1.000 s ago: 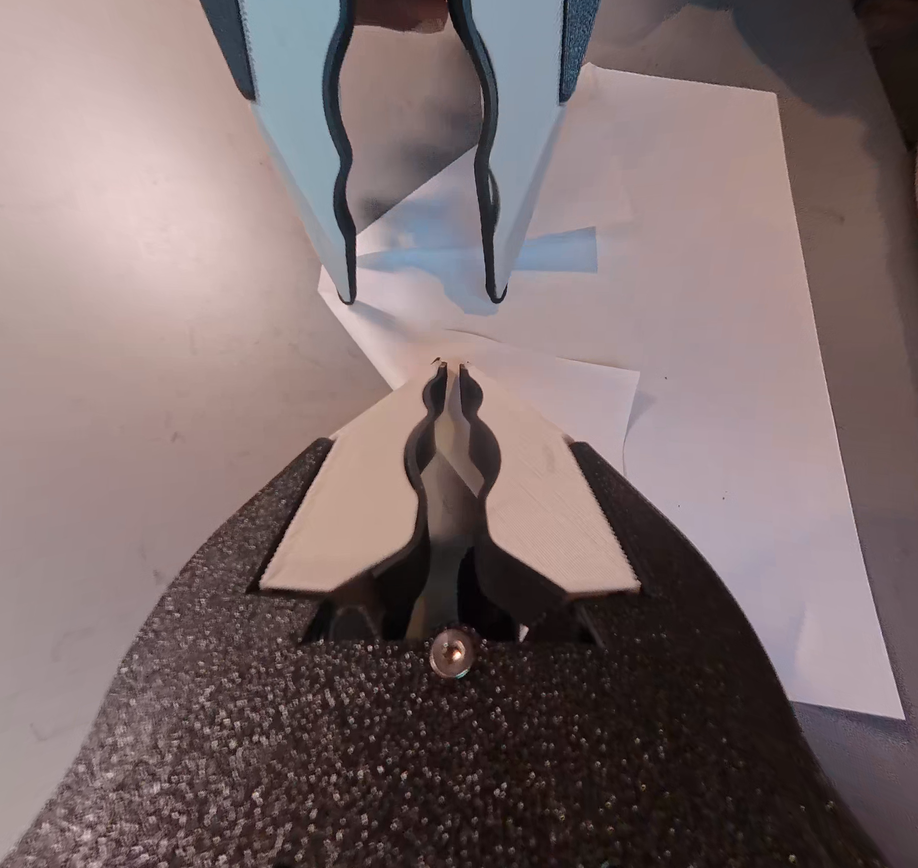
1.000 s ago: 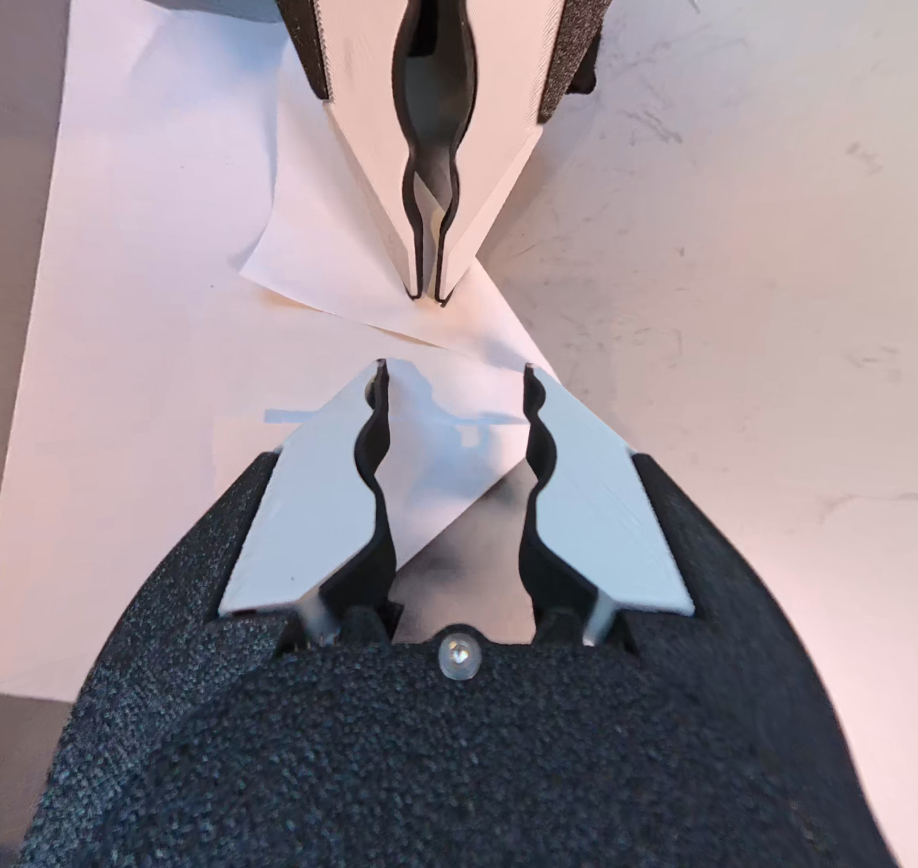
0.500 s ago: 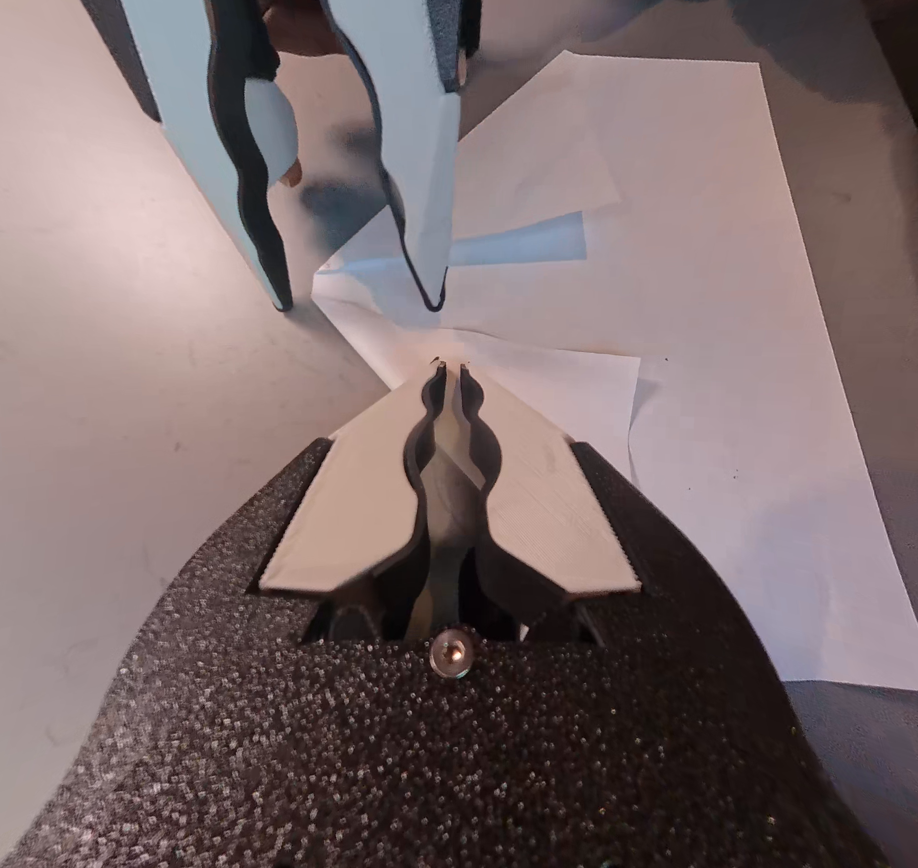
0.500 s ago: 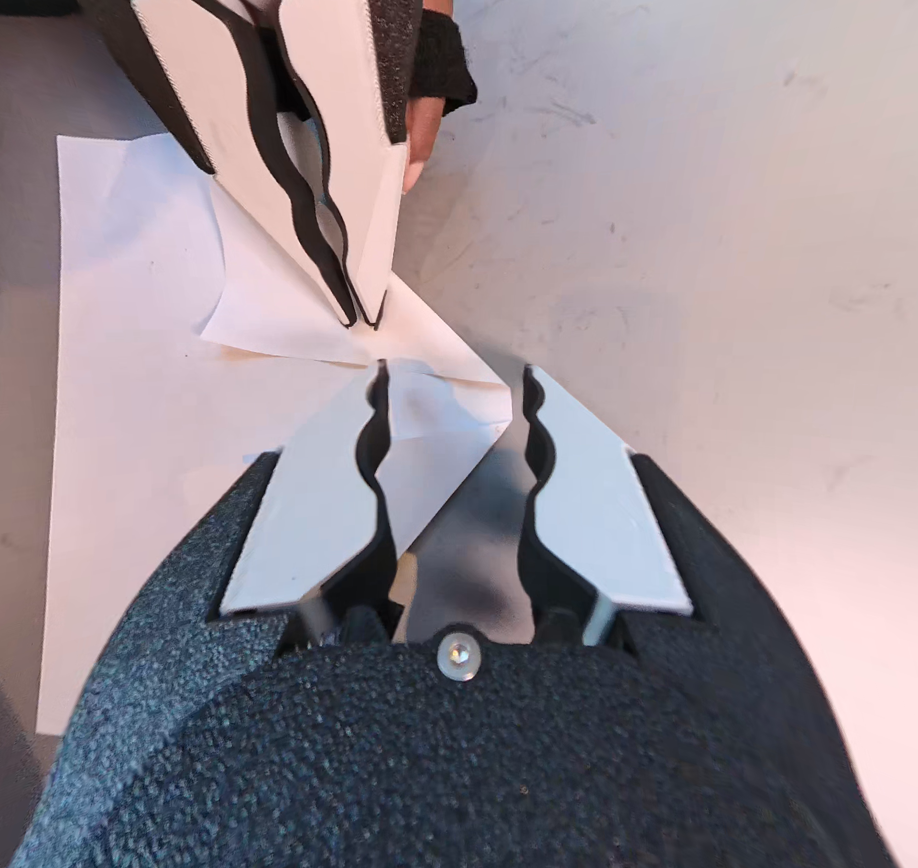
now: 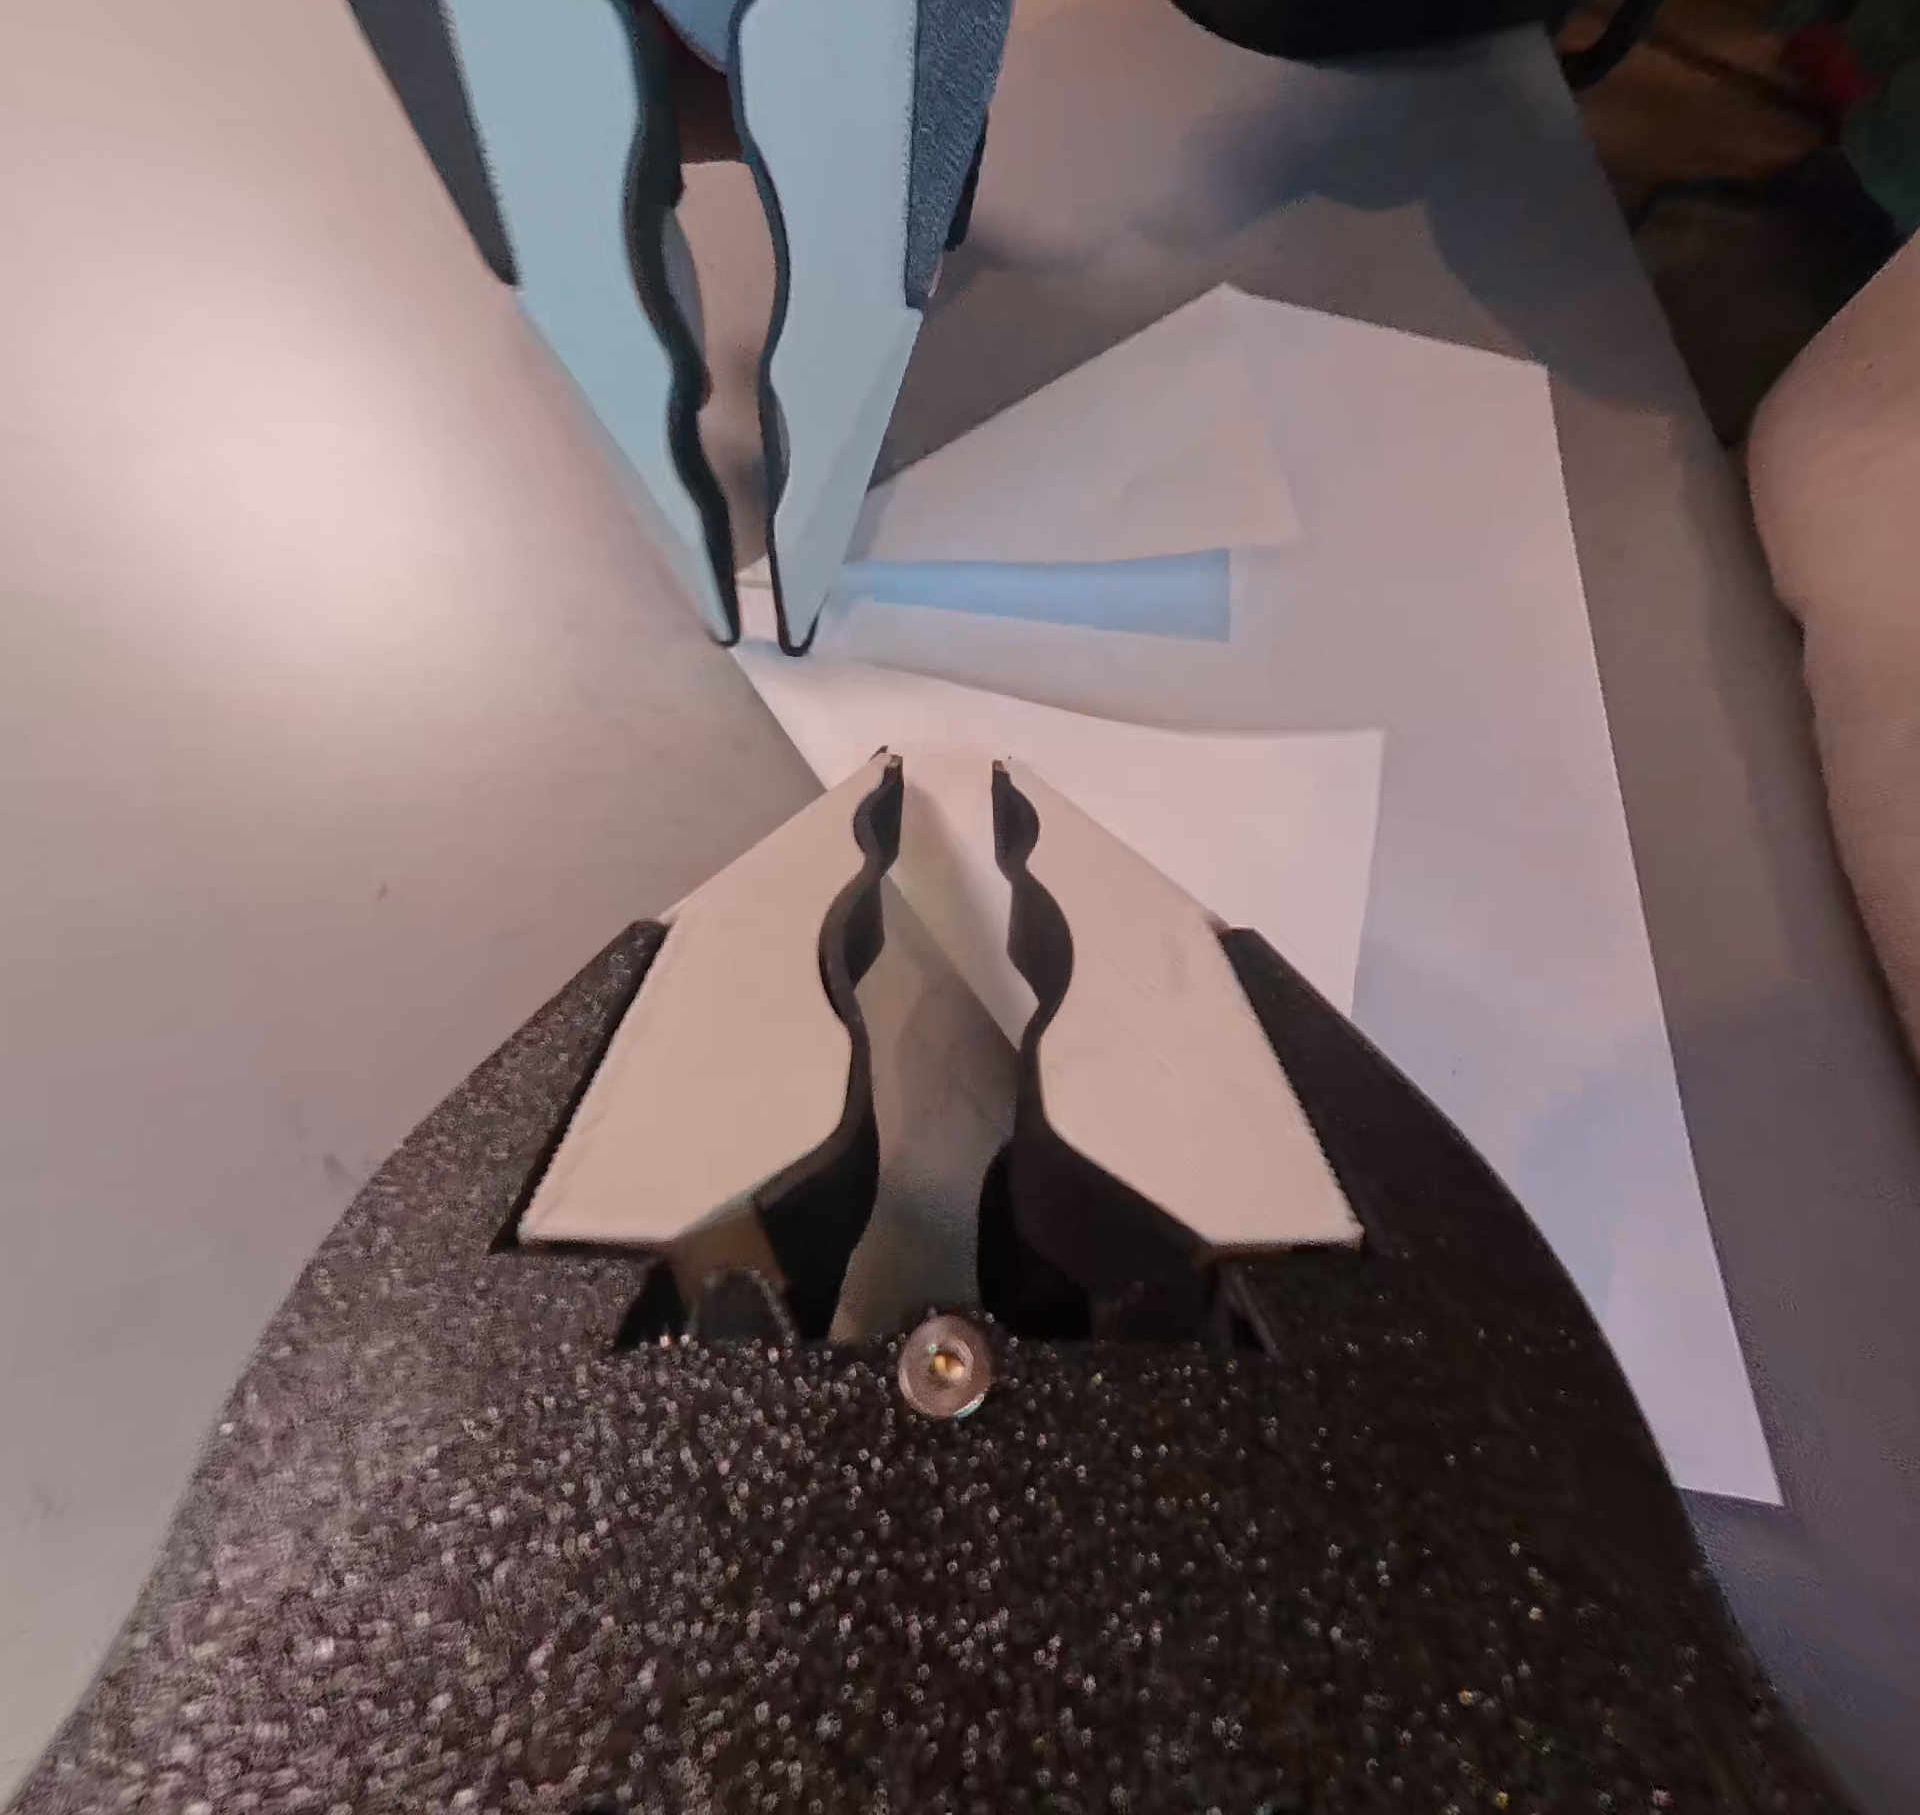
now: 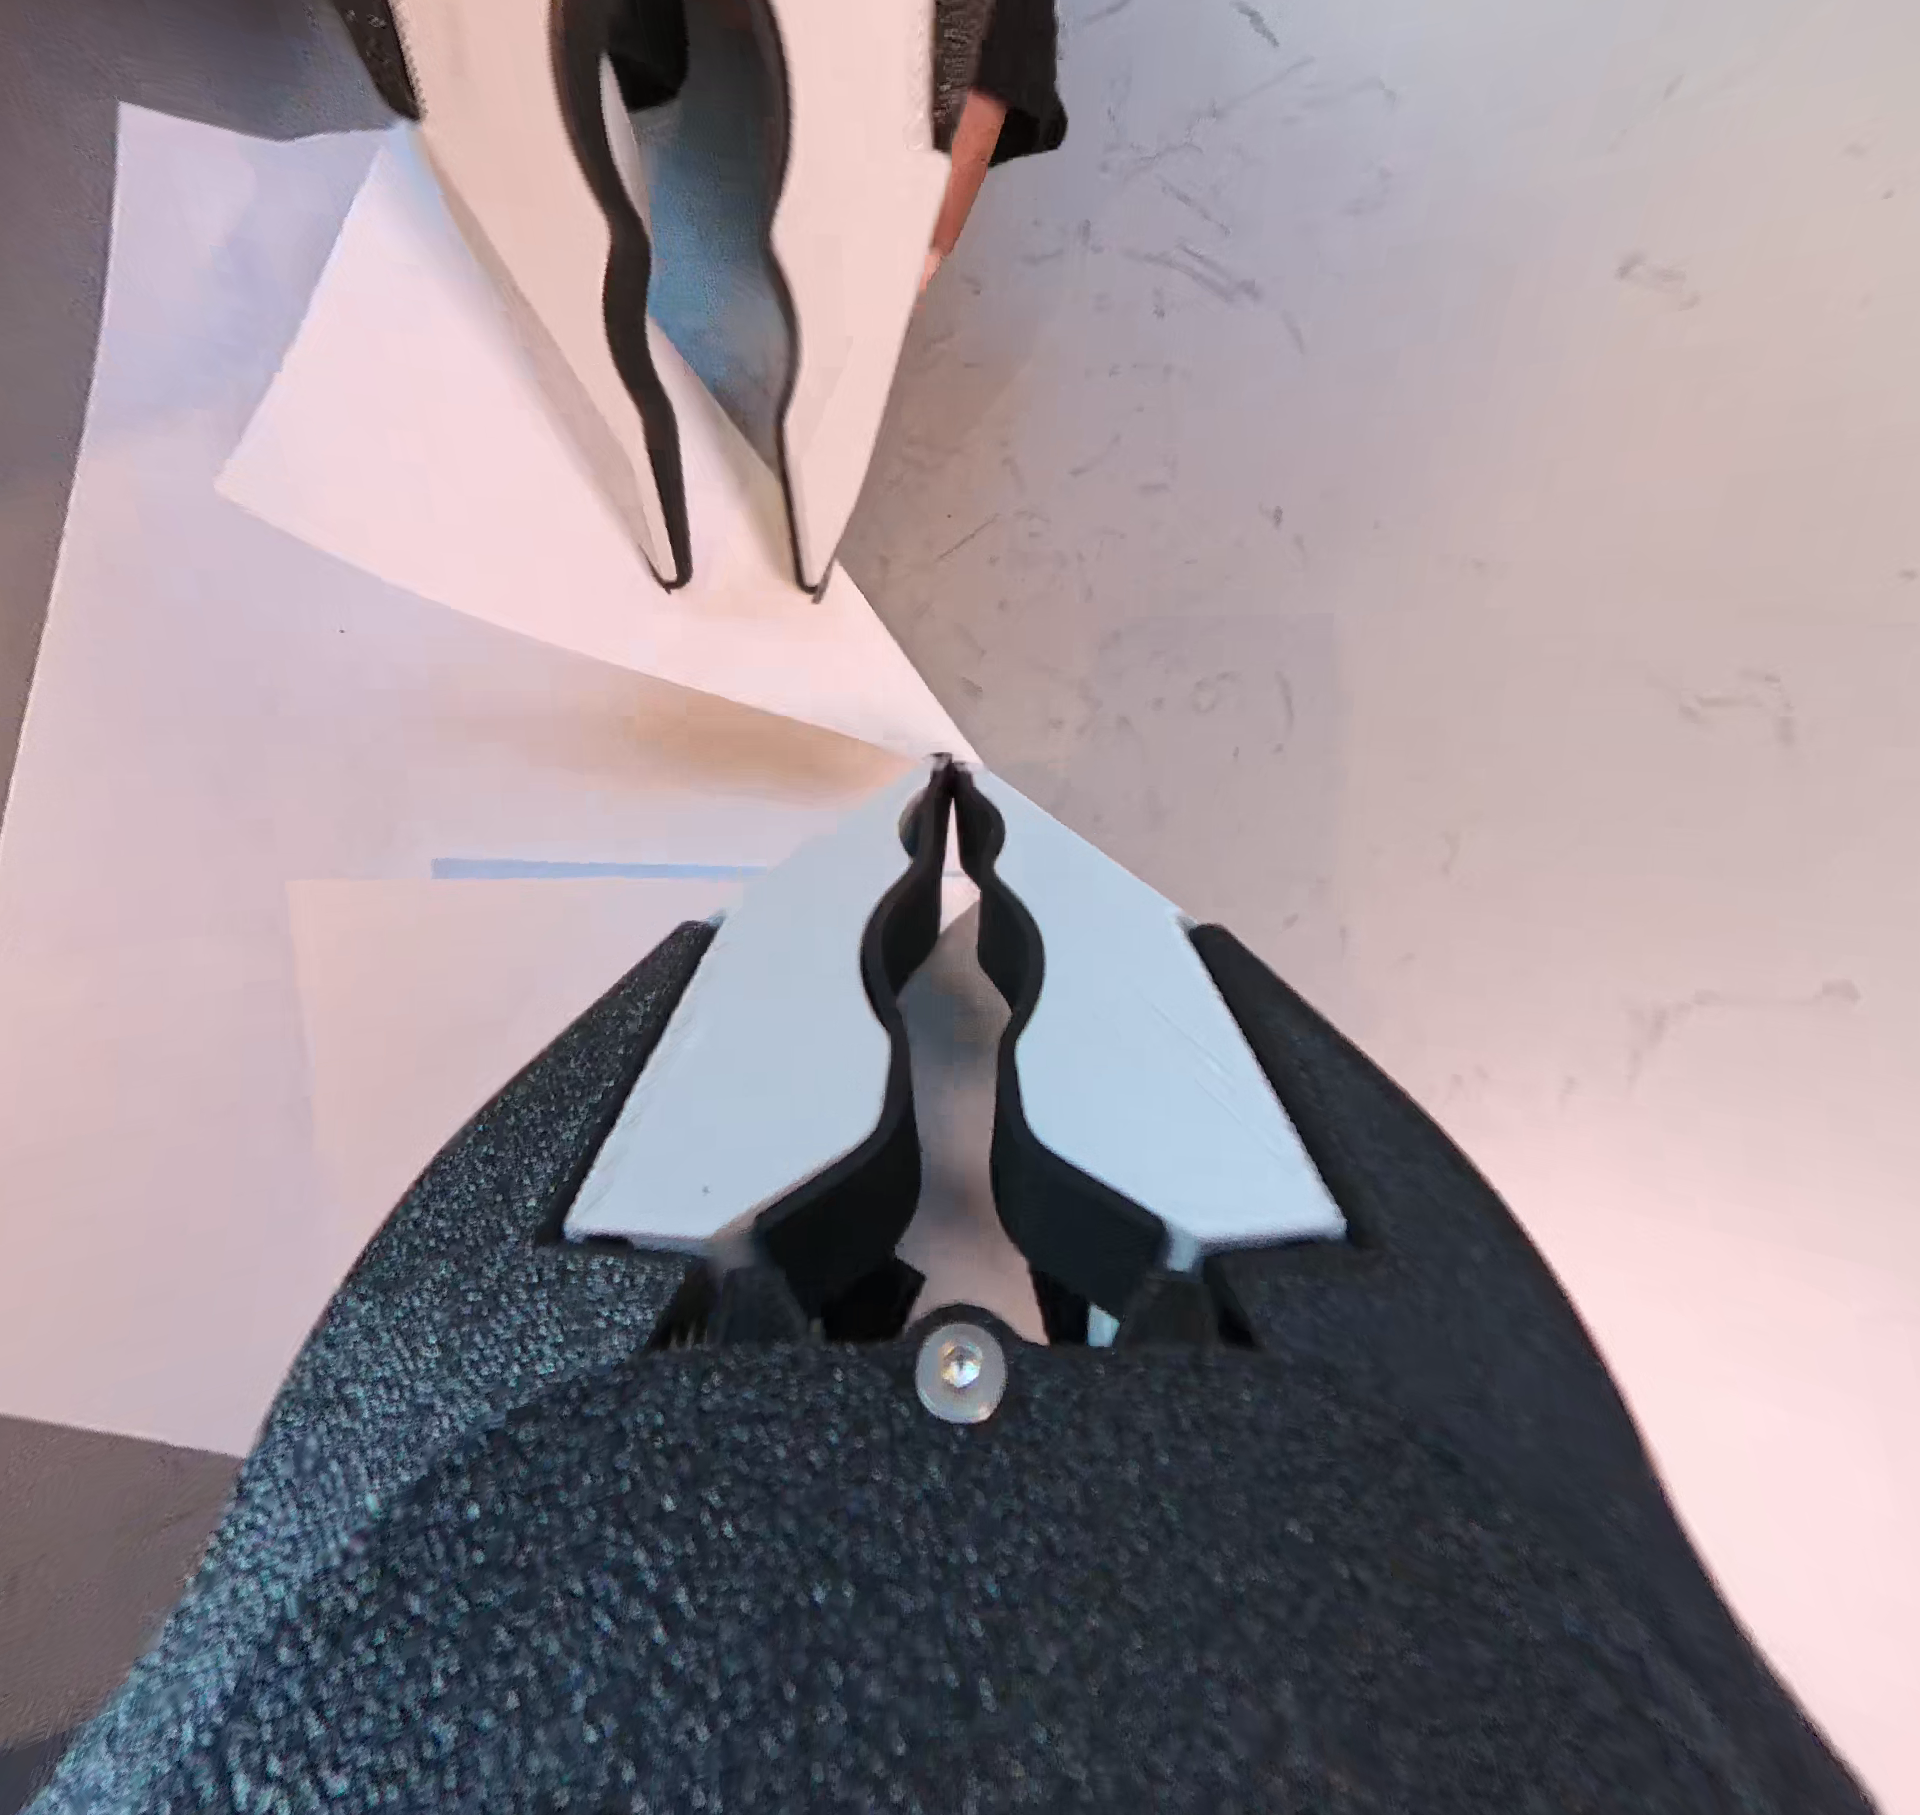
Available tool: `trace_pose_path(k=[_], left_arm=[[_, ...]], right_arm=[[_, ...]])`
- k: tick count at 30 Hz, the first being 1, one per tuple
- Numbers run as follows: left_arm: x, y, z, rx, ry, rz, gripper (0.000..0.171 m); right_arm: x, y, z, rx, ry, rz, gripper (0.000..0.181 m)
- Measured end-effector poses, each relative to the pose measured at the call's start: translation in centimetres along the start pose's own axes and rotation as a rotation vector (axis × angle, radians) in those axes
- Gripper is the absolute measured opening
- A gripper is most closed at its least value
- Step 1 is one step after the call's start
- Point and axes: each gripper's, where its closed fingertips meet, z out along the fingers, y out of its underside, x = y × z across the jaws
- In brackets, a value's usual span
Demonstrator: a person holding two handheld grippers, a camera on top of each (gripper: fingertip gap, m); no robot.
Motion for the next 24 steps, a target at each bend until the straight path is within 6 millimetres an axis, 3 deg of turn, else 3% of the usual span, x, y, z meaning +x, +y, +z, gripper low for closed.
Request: trace_pose_path(k=[6,10,12,18,21,24], left_arm=[[-0.7,-0.3,-1.8,0.081,0.123,-0.281,0.031],[-0.3,0.8,-1.4,0.01,0.105,-0.25,0.032],[-0.1,0.9,-1.2,-0.006,0.095,-0.229,0.031],[0.2,0.5,-2.0,0.023,0.082,-0.229,0.028],[0.5,0.7,-2.3,0.038,0.109,-0.245,0.027],[0.9,0.3,-2.5,0.06,0.15,-0.258,0.027]], right_arm=[[-0.6,-0.3,-0.9,0.046,0.023,-0.037,0.0],[-0.3,0.0,-1.3,0.047,0.06,-0.039,0.002],[-0.5,-0.2,-1.9,0.064,0.061,-0.038,0.013],[-4.3,-0.8,-4.2,0.126,-0.052,-0.059,0.037],[-4.8,0.3,-3.2,0.08,-0.047,-0.049,0.042],[-4.8,0.9,-0.8,0.039,-0.039,-0.064,0.033]])
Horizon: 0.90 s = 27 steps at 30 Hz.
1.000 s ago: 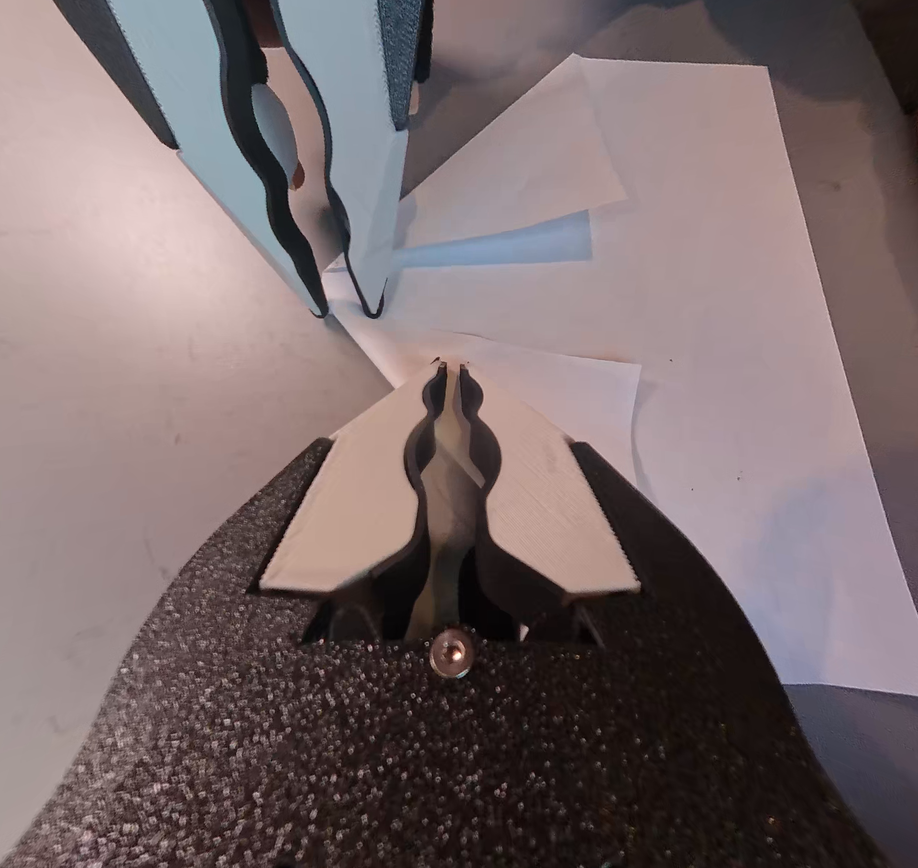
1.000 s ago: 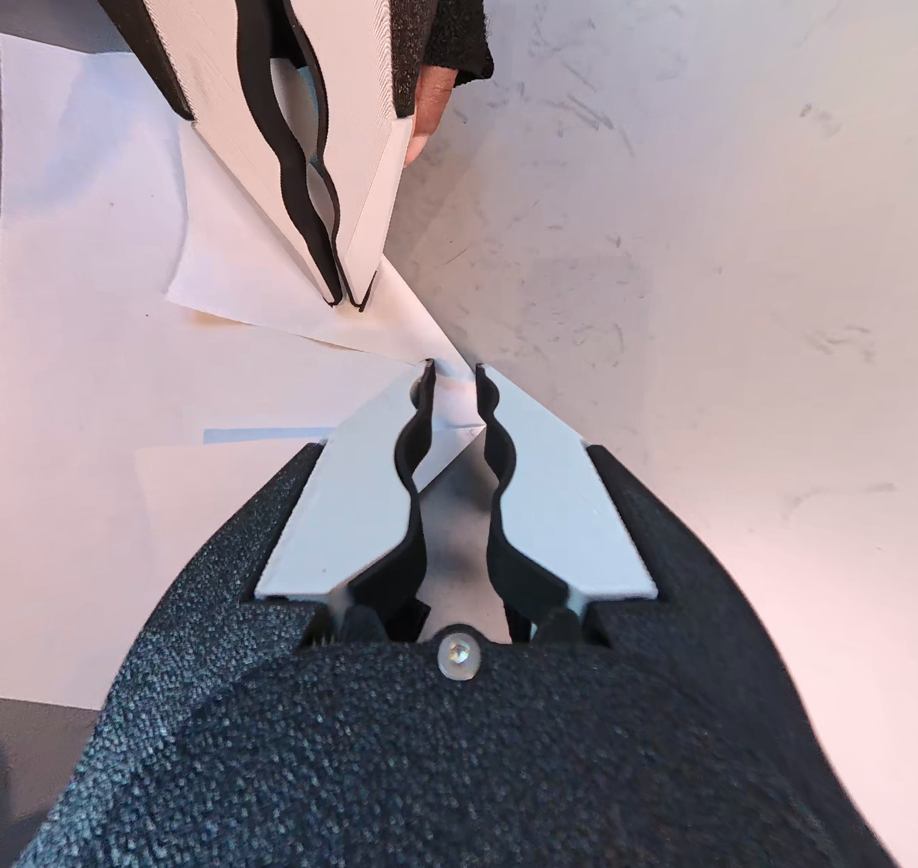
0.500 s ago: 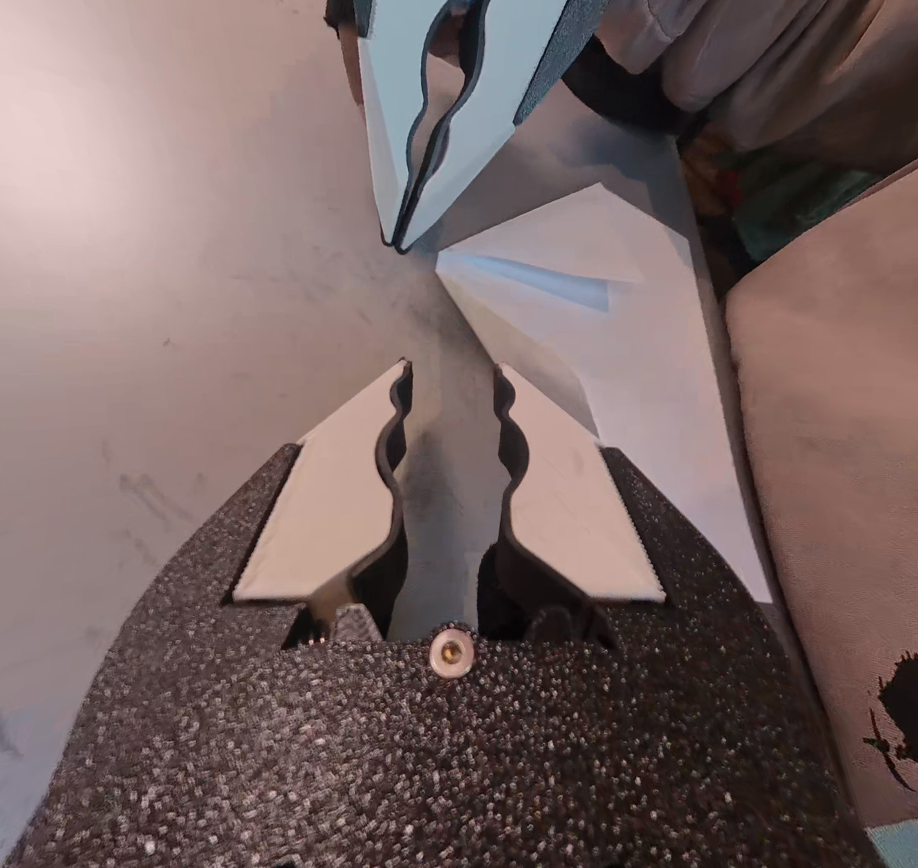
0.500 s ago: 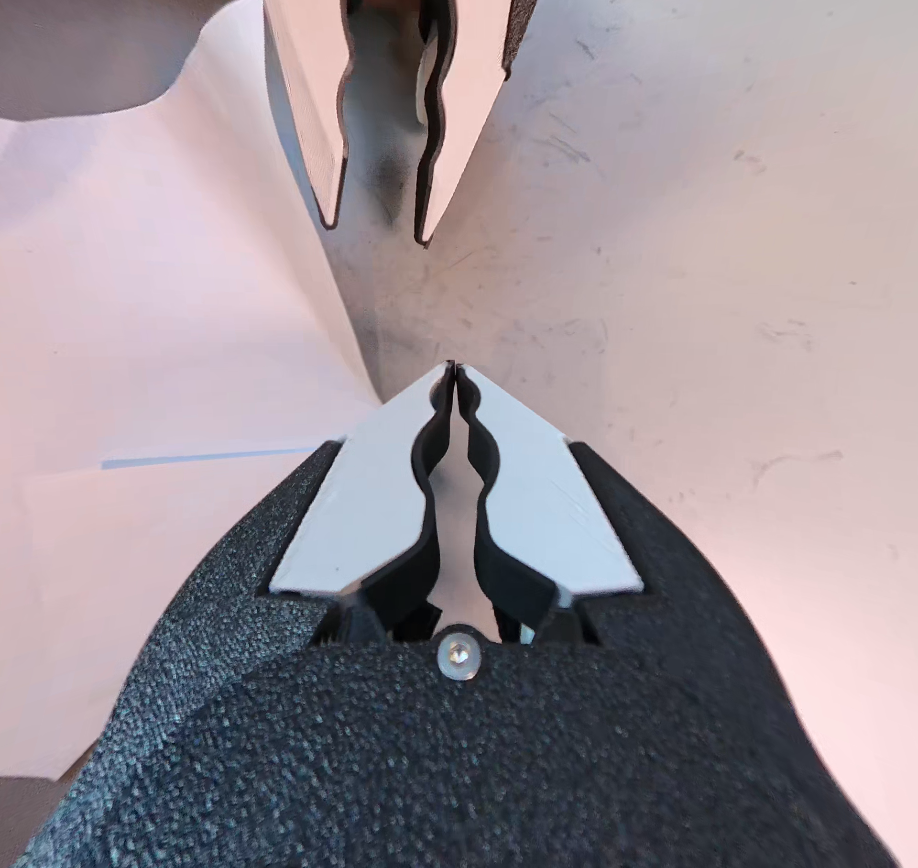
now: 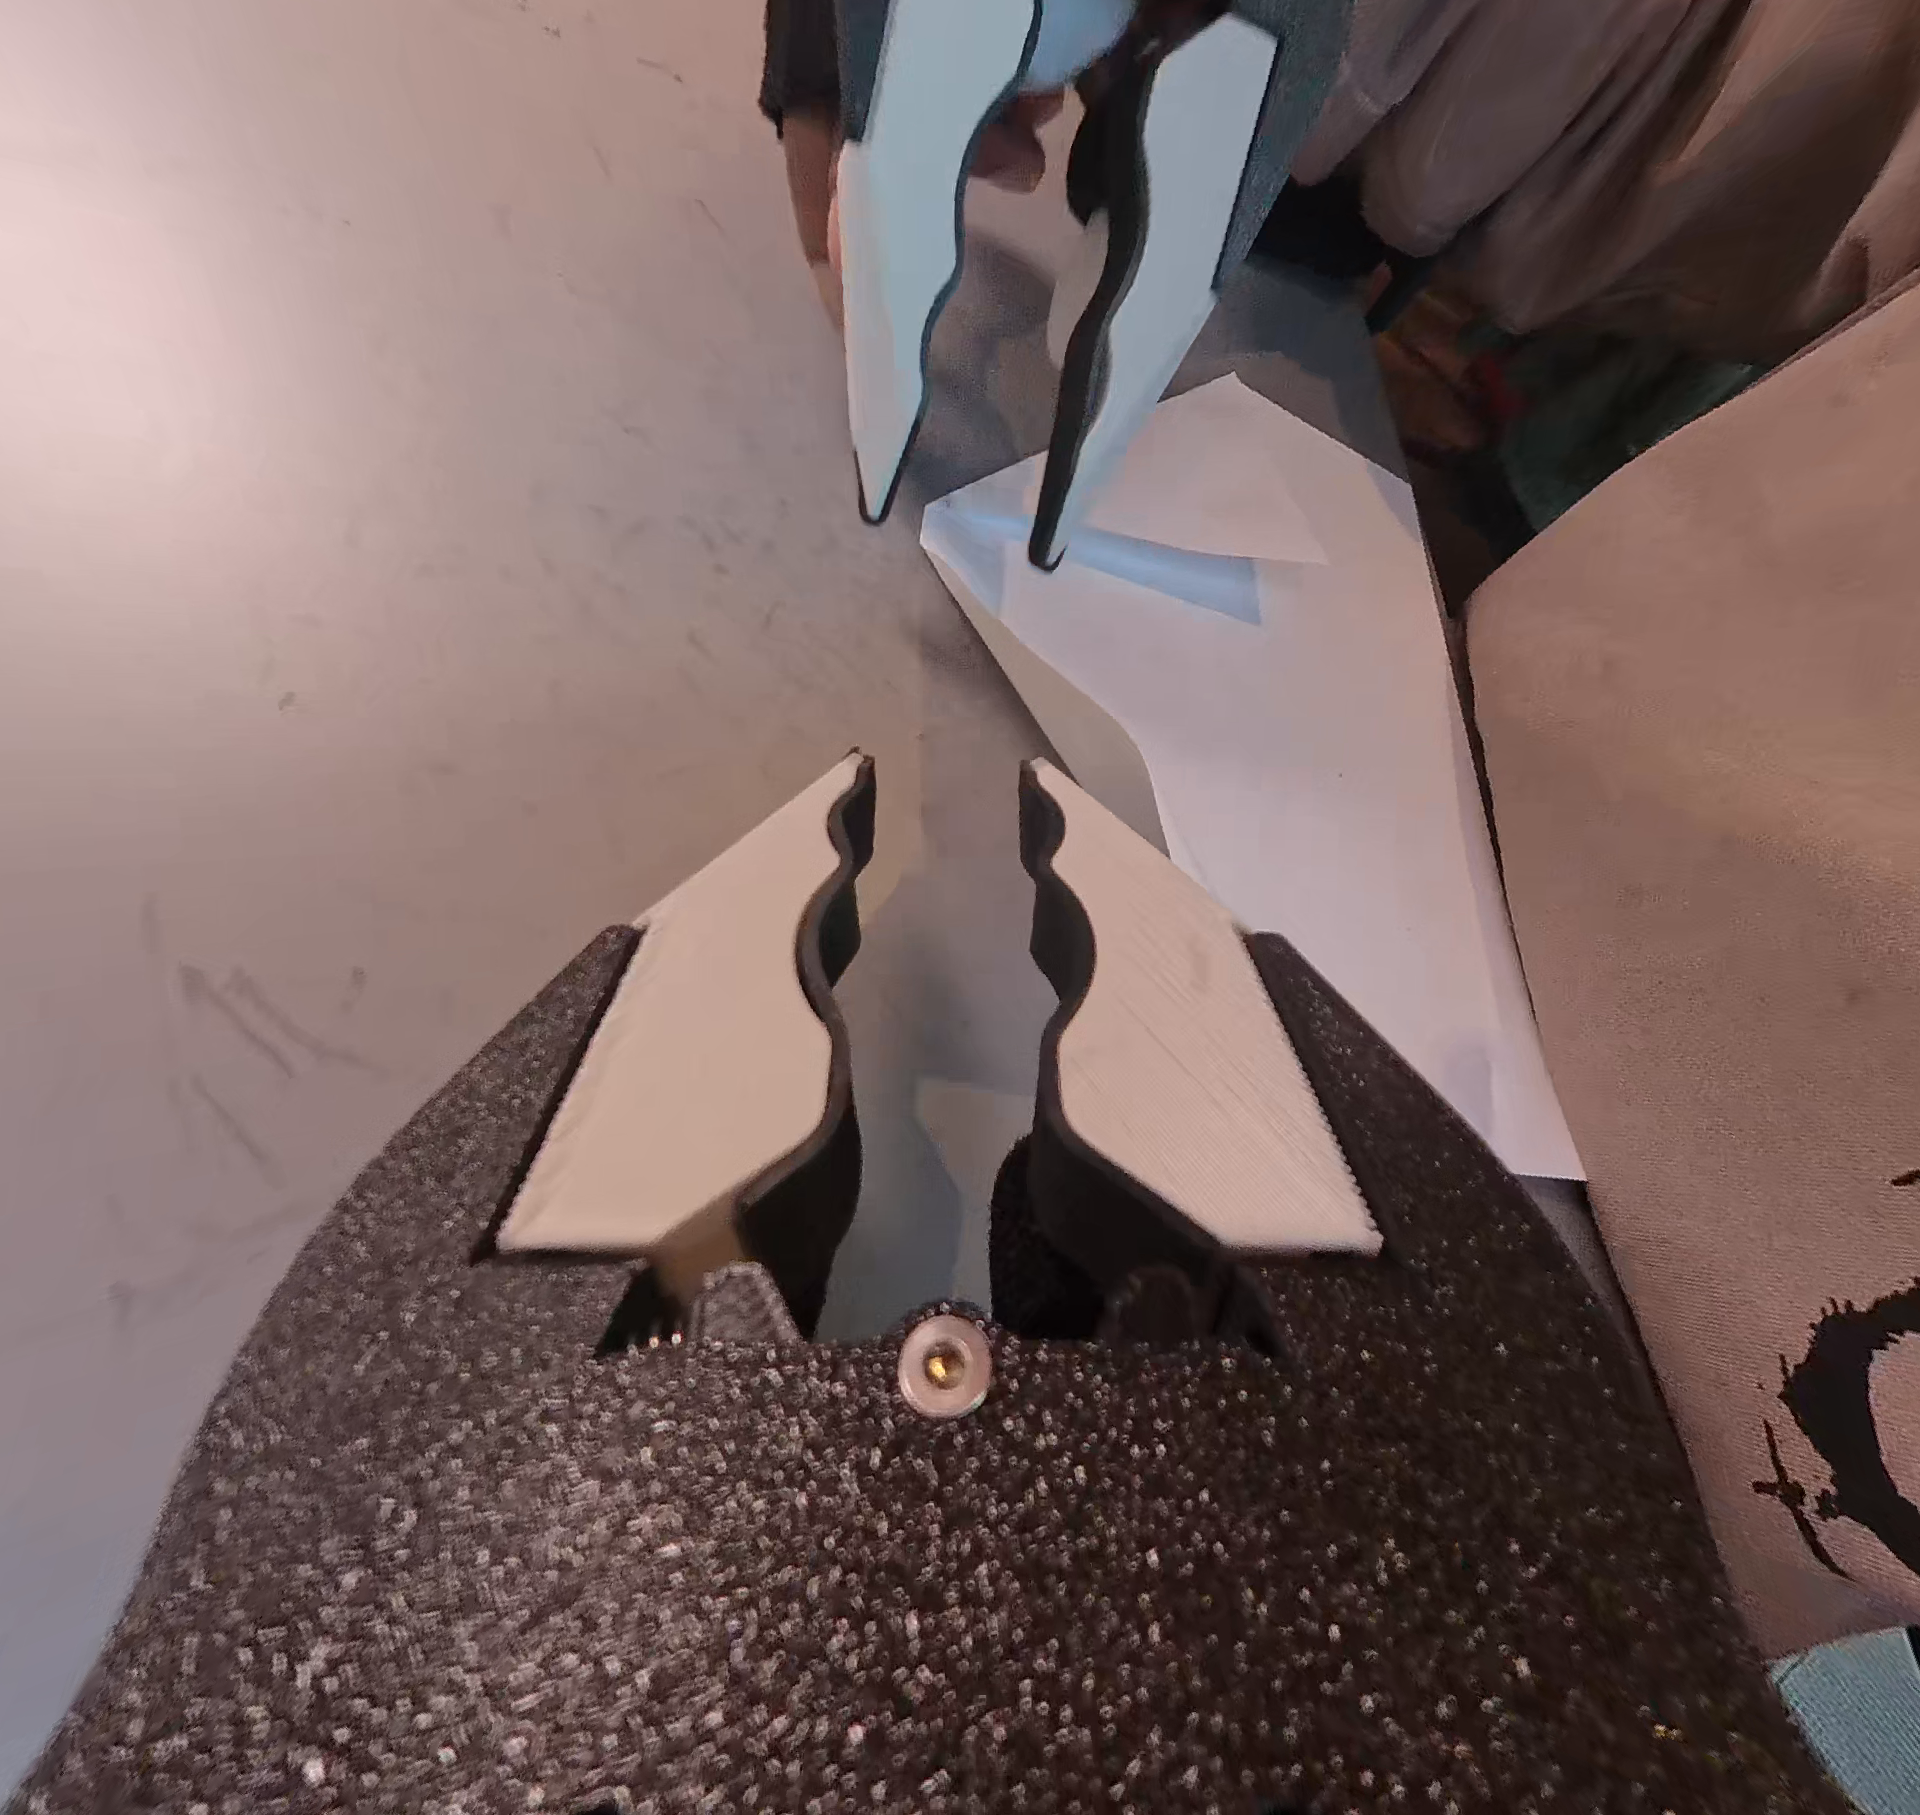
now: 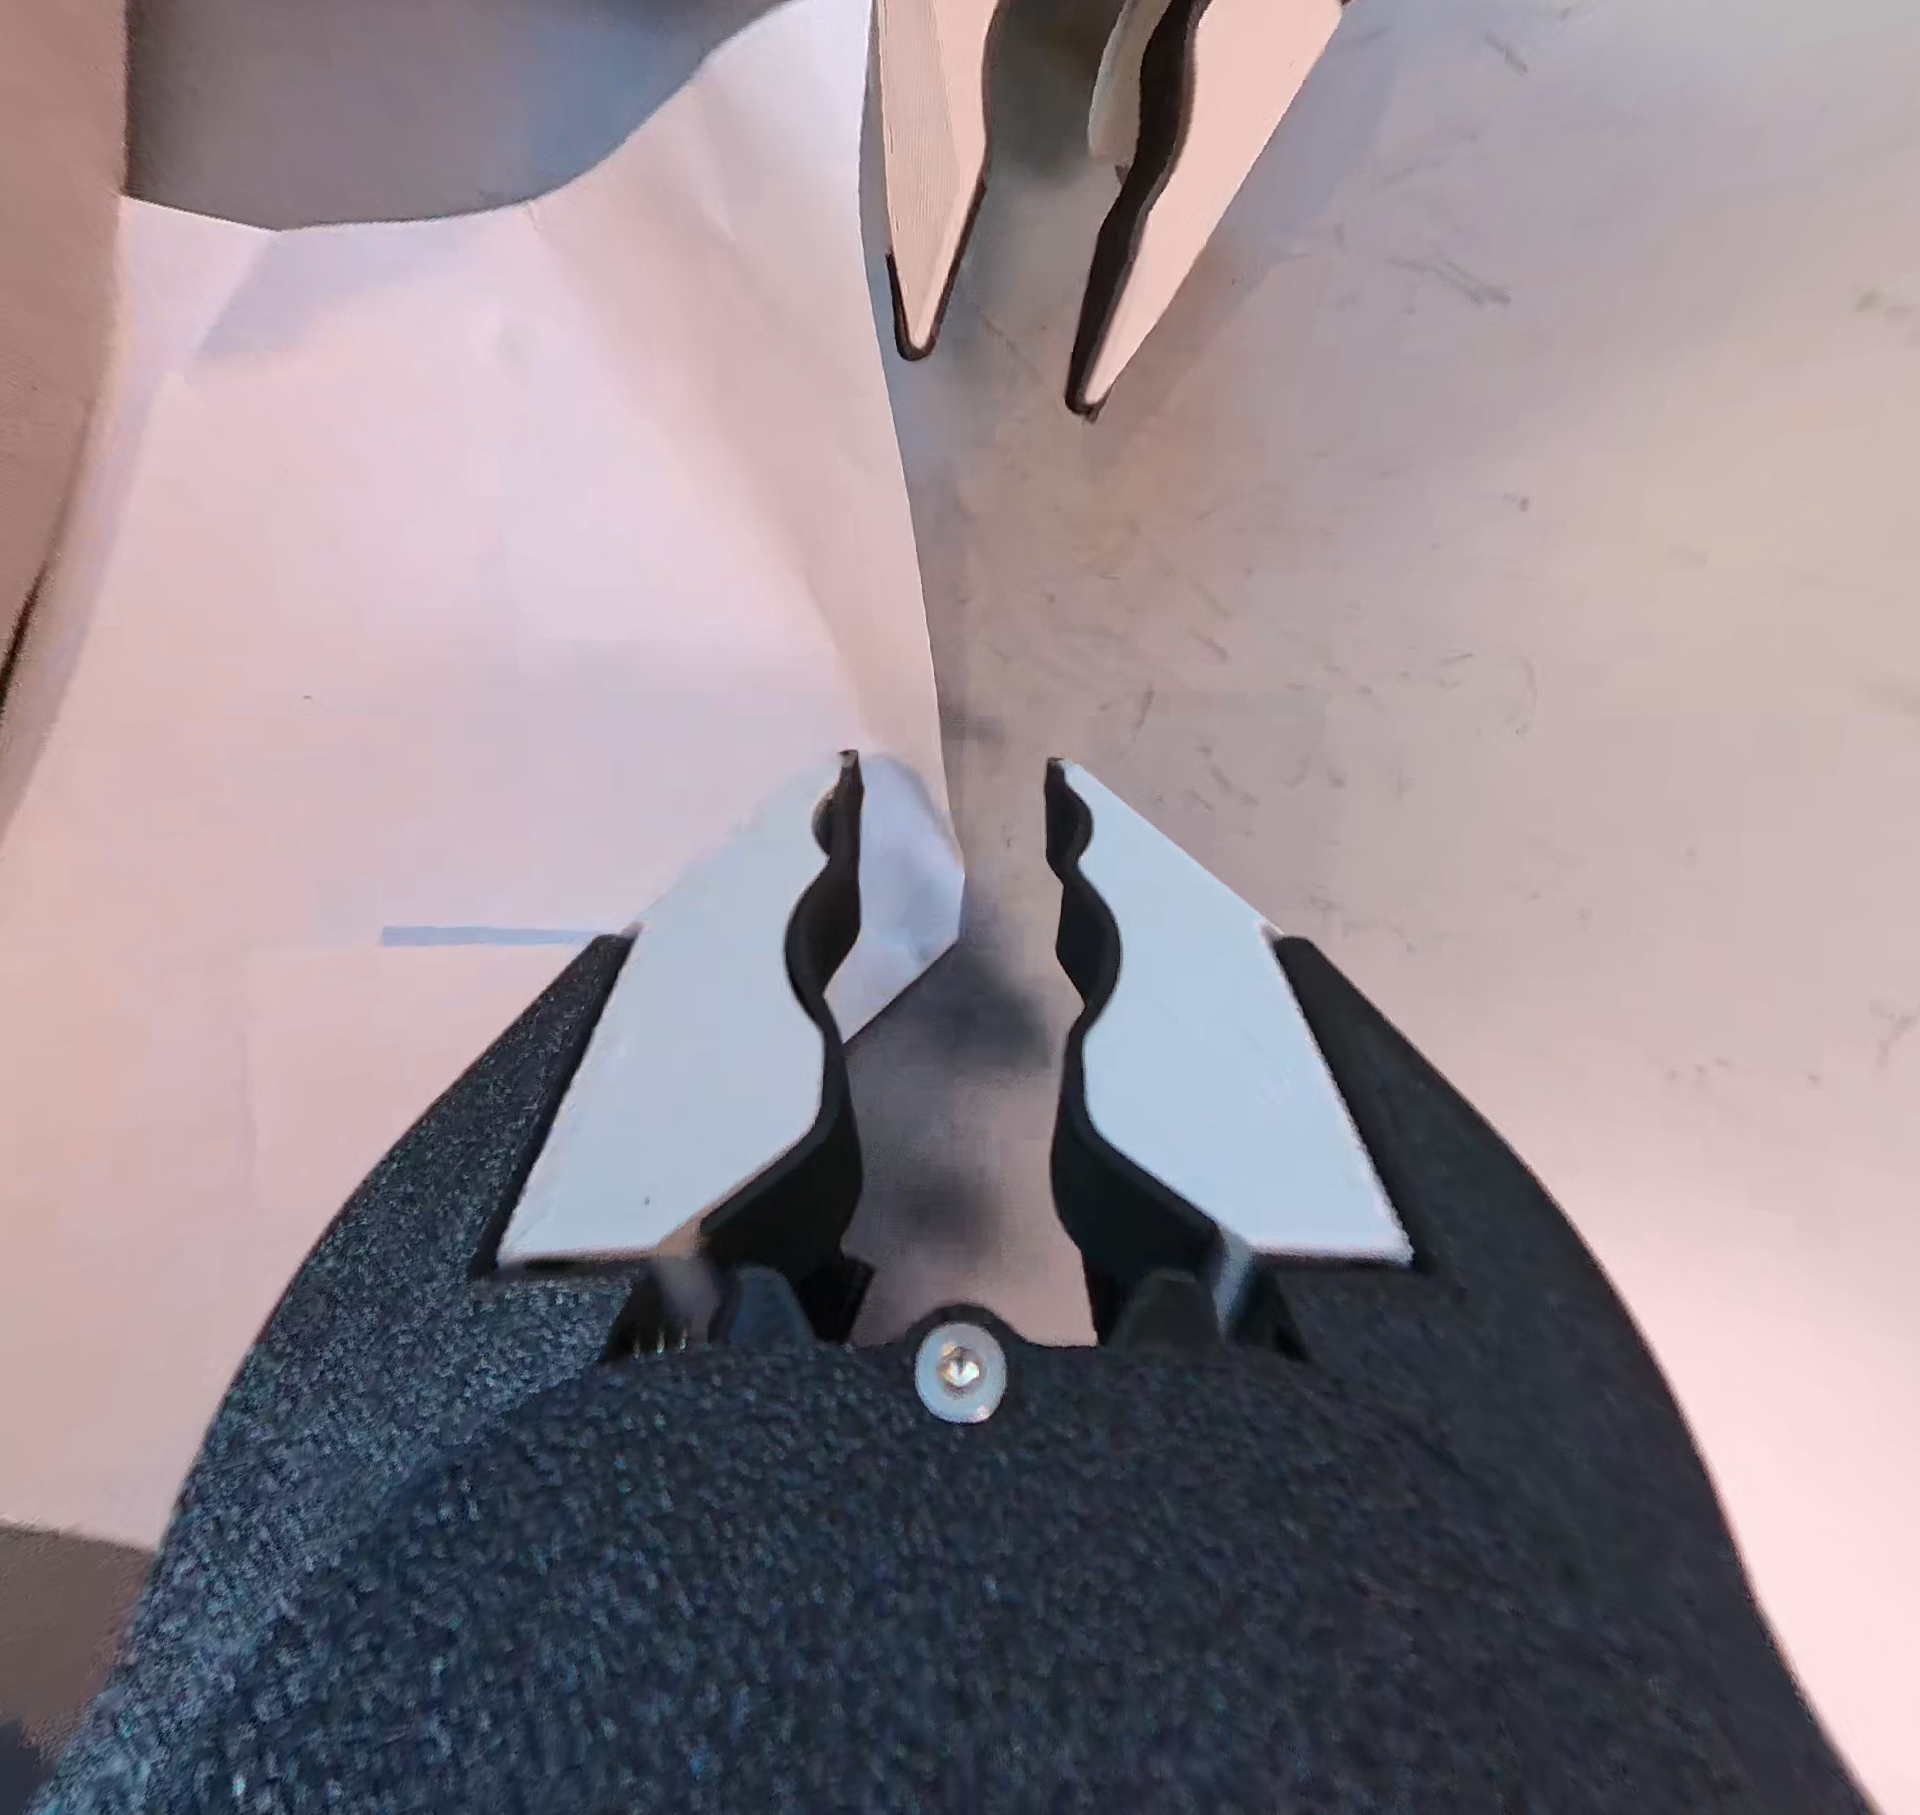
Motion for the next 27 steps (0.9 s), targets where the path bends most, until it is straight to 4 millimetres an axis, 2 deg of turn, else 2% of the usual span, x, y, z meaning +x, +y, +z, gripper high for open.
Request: trace_pose_path(k=[4,6,8,10,13,15,17,20,22,25,27], left_arm=[[1.3,-1.1,-0.6,0.058,0.053,-0.005,0.026],[1.4,-2.0,-1.8,0.122,0.038,-0.008,0.027],[0.8,-3.3,-3.8,0.229,-0.016,-0.008,0.029],[1.1,-4.2,-6.0,0.327,0.003,-0.018,0.035],[1.0,-3.5,-7.6,0.356,-0.005,-0.031,0.045],[0.4,-2.0,-6.9,0.285,-0.078,0.005,0.042],[-0.4,-0.6,-5.6,0.192,-0.195,0.079,0.017],[-1.5,0.0,-4.3,0.083,-0.374,0.172,0.0],[-2.4,0.3,-3.6,0.01,-0.488,0.205,0.0],[-2.9,0.6,-2.8,-0.048,-0.609,0.239,0.0],[-3.3,0.7,-2.7,-0.073,-0.683,0.247,0.0]], right_arm=[[0.4,-1.0,1.9,0.011,0.029,-0.075,0.0],[1.2,-2.2,1.6,0.063,0.064,-0.105,0.0],[2.6,-3.2,0.9,0.117,0.125,-0.122,0.0],[4.0,-4.0,0.1,0.177,0.188,-0.14,0.0],[5.2,-4.4,-0.2,0.223,0.221,-0.158,0.0],[5.8,-4.4,0.1,0.224,0.231,-0.16,0.0],[6.6,-4.3,0.7,0.208,0.247,-0.145,0.0],[8.8,-3.8,1.7,0.133,0.349,-0.097,0.0],[10.1,-3.6,1.9,0.09,0.428,-0.064,0.002],[10.6,-3.3,0.6,0.051,0.509,-0.012,0.016],[9.5,-2.9,-1.0,0.019,0.524,0.026,0.02]])
